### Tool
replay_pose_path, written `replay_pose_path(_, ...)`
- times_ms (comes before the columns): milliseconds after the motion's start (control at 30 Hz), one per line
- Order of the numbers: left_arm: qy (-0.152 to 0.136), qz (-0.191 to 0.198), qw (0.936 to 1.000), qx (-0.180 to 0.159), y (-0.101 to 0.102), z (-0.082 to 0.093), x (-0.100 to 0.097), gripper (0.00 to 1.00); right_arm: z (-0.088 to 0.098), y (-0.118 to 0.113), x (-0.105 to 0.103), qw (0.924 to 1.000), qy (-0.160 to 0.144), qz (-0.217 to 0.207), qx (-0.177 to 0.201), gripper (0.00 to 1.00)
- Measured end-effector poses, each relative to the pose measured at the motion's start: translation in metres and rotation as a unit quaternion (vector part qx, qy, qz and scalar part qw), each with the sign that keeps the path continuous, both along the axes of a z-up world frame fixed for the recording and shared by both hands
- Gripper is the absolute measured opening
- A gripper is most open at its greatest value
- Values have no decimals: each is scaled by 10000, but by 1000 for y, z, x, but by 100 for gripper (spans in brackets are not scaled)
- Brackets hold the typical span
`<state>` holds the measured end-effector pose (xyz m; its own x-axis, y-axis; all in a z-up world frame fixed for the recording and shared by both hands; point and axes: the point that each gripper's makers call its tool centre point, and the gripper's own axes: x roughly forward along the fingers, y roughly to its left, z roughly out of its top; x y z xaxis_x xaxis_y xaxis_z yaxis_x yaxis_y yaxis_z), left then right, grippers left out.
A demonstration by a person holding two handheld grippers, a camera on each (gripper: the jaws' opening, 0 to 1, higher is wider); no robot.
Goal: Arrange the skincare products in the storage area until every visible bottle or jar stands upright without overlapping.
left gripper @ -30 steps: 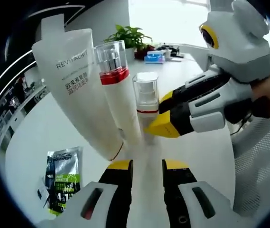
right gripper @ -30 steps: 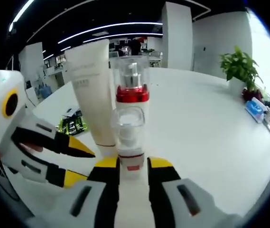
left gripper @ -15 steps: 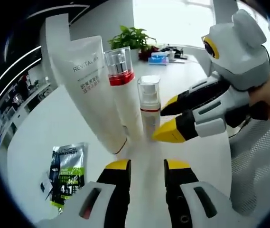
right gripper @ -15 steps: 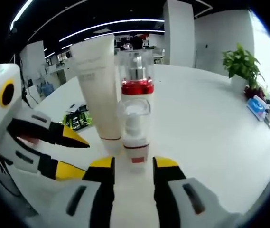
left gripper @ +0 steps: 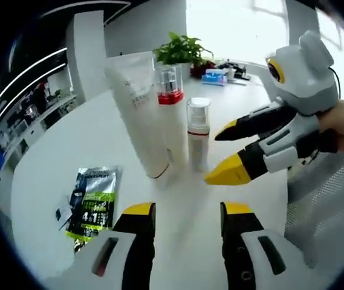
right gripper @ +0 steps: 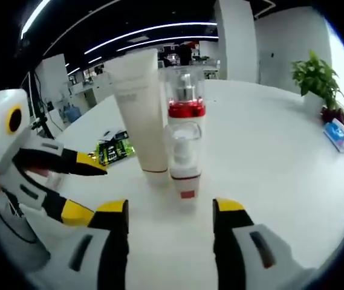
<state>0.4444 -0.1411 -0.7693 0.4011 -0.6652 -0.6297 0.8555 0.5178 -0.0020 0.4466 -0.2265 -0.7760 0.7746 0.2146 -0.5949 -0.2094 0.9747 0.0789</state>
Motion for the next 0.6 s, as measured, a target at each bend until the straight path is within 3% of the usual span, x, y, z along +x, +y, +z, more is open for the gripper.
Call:
replay_pose_path(267, 189, 419, 9987, -204, 14, 10, -9, 58, 7, 10, -10, 9995, 110, 234, 196, 73)
replay_pose_path(600, 512, 916, 9931, -532, 33, 19, -26, 72, 23, 18, -23, 9975, -37, 572, 414, 84)
